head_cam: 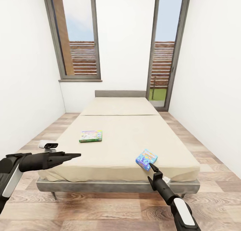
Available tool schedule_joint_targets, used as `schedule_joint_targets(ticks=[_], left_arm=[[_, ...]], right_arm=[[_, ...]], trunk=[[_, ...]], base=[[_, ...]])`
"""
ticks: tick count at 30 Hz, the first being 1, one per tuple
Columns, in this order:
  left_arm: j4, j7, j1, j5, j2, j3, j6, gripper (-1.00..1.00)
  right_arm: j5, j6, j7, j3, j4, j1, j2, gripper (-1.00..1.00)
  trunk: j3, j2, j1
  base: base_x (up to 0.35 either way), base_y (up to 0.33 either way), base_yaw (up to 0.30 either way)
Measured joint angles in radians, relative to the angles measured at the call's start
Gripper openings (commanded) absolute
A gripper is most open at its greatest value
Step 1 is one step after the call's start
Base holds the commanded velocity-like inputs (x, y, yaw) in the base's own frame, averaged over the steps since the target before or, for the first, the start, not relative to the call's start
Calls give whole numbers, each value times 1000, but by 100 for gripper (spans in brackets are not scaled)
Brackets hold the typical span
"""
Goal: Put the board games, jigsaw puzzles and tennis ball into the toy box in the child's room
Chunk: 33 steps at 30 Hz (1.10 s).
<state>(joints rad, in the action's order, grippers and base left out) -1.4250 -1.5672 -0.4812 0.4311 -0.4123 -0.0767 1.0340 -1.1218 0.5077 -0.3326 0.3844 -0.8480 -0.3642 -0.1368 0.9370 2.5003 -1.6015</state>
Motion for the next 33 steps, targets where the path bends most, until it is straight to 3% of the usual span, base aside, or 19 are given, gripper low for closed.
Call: schedule_joint_targets(ticks=[33], left_arm=[[0, 0, 0, 0, 0, 1, 0, 100]], right_arm=[[7, -1, 2, 1, -1, 0, -4, 100]], trunk=[[0, 0, 0]], base=[[38, 25, 0]])
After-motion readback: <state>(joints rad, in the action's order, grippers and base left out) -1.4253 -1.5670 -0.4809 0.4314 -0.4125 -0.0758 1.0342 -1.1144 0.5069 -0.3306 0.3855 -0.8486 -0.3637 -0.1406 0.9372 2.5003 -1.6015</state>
